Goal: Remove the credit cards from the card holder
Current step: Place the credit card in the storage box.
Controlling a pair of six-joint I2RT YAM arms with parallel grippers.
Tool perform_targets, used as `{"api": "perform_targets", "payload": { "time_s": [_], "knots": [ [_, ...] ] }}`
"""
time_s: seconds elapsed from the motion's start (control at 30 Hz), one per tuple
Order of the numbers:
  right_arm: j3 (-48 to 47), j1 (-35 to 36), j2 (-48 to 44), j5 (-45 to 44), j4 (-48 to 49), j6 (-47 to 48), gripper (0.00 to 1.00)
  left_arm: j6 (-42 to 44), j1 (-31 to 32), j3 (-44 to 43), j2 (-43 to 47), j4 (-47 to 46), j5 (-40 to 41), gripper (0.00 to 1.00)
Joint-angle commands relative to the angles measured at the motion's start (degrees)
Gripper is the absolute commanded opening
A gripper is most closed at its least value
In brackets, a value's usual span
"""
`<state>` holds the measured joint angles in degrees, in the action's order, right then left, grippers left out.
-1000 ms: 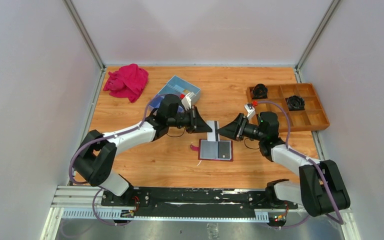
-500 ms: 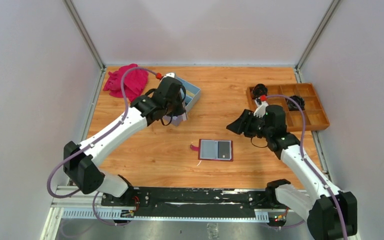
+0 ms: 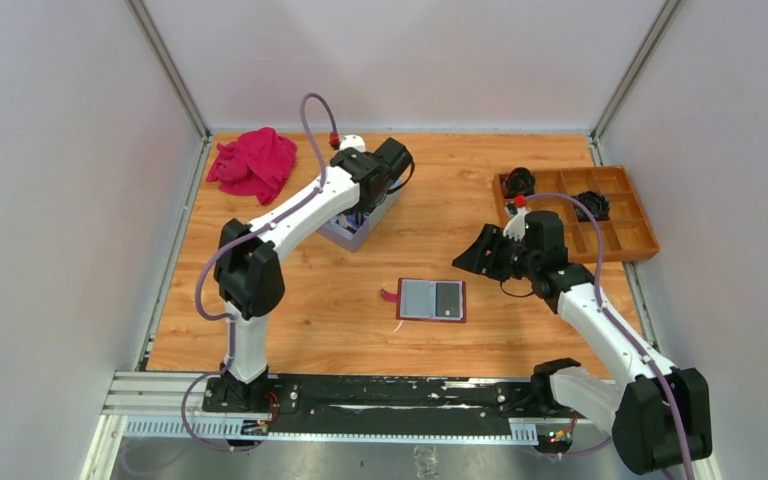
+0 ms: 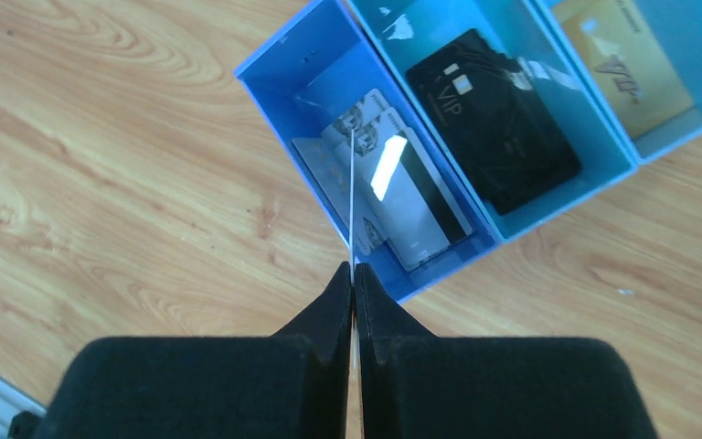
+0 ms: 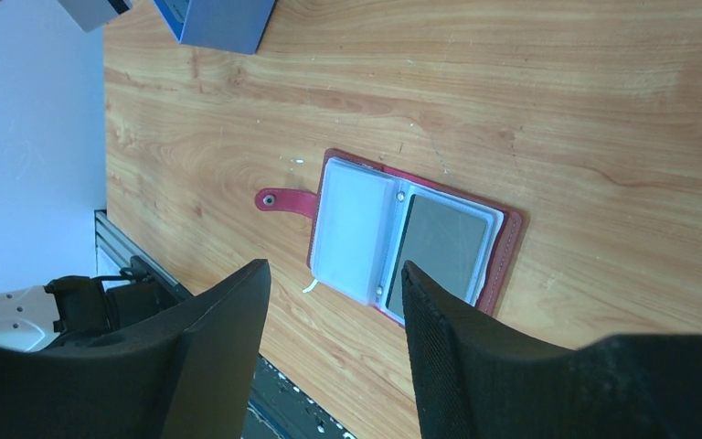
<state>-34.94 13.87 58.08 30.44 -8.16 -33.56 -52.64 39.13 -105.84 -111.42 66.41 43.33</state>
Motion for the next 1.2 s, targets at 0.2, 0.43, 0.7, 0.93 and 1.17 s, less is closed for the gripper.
{"api": "perform_targets", "payload": {
  "time_s": [0.2,0.43,0.7,0.93,1.17],
  "knots": [
    [1.6,0.0,0.0,1.6,-1.5,1.0,0.59,-10.1,0.3,-2.7,-3.6,4.9,8.0,0.0],
    [2.0,0.0,1.7,3.0,-0.3,0.9,0.58,-16.3,0.1,-2.9,-4.2,5.0,10.6,0.0],
    [2.4,0.0,0.6,3.6,-0.8,1.0,0.57,-23.5,-1.2,-3.7,-8.3,4.9,5.8,0.0],
    [3.0,0.0,0.8,4.0,-0.8,1.1,0.56,-28.0,-3.6,1.2,-9.8,4.9,1.0,0.0],
    [3.0,0.0,0.6,4.5,-0.9,1.2,0.56,-29.4,-5.3,1.0,-12.6,4.9,-1.3,0.0]
  ]
}}
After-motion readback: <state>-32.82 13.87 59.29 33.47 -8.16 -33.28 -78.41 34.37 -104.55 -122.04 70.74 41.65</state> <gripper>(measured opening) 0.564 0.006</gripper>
